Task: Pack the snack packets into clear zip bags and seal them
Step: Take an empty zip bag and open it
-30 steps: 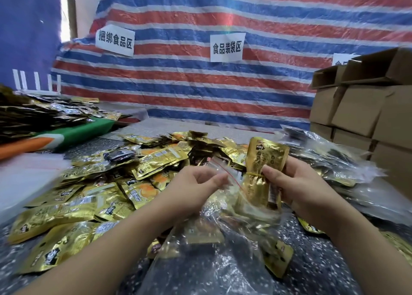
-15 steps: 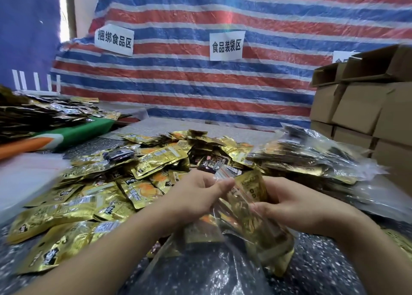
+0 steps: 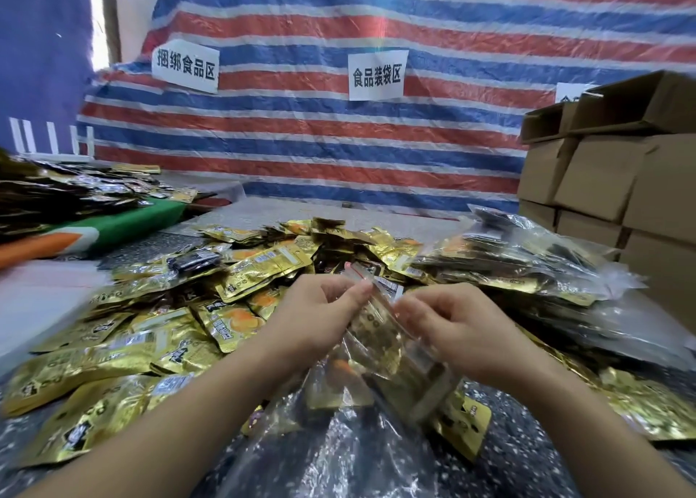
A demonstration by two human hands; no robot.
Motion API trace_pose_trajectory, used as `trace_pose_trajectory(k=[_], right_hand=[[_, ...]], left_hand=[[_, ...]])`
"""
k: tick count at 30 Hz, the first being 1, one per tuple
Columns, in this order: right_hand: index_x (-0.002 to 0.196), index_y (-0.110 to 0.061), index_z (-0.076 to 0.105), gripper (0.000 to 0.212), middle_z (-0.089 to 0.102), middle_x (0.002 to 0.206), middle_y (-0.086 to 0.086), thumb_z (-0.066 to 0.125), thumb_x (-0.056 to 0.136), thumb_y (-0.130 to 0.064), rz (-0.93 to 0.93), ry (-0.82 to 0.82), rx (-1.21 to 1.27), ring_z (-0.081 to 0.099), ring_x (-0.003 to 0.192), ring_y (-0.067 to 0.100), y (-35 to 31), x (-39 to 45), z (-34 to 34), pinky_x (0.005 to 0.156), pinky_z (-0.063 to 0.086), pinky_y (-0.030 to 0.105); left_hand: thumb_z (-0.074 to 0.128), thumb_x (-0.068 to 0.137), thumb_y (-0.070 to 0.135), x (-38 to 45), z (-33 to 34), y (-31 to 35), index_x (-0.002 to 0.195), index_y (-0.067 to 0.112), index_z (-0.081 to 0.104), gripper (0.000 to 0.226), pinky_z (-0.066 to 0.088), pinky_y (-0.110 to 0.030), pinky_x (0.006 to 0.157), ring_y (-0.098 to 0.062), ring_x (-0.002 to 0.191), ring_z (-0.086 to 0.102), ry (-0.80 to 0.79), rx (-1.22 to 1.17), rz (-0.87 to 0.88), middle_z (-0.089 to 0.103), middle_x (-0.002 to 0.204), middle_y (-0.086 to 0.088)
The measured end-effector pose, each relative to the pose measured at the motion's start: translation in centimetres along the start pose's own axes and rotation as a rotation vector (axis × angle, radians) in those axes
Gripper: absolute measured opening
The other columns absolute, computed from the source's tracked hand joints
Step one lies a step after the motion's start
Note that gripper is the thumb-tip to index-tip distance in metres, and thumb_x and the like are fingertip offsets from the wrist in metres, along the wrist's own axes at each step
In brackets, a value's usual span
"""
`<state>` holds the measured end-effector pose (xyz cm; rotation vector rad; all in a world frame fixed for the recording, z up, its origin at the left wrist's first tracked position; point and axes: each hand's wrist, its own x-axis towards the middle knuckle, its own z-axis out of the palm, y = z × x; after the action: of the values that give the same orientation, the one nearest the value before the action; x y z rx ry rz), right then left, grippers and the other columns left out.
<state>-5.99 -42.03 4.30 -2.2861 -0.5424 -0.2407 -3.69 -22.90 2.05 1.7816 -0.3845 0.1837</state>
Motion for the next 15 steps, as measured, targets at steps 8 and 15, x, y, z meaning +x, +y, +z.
trace_pose_trajectory(k=[8, 15], right_hand=[[0.118, -0.026, 0.063, 0.065, 0.069, 0.111, -0.009, 0.062, 0.068, -0.067, 0.11, 0.301, 0.276, 0.065, 0.104, 0.011, 0.7, 0.6, -0.4, 0.086, 0.053, 0.031], [0.083, -0.015, 0.08, 0.018, 0.07, 0.073, 0.004, 0.07, 0.082, -0.03, 0.245, 0.129, 0.687, 0.065, 0.065, 0.021, 1.0, 0.9, 0.7, 0.061, 0.055, 0.031]], left_hand=[[0.053, 0.099, 0.034, 0.4, -1.2, 0.0, 0.073, 0.003, 0.069, 0.044, 0.044, -0.011, 0.048, -0.006, 0.048, 0.058, 0.268, -0.161, -0.051, 0.068, 0.059, 0.0], [0.053, 0.1, 0.031, 0.6, -1.0, 0.1, 0.094, -0.01, 0.062, 0.043, 0.048, -0.03, 0.054, -0.023, 0.06, 0.053, 0.297, -0.298, -0.093, 0.062, 0.073, -0.019]])
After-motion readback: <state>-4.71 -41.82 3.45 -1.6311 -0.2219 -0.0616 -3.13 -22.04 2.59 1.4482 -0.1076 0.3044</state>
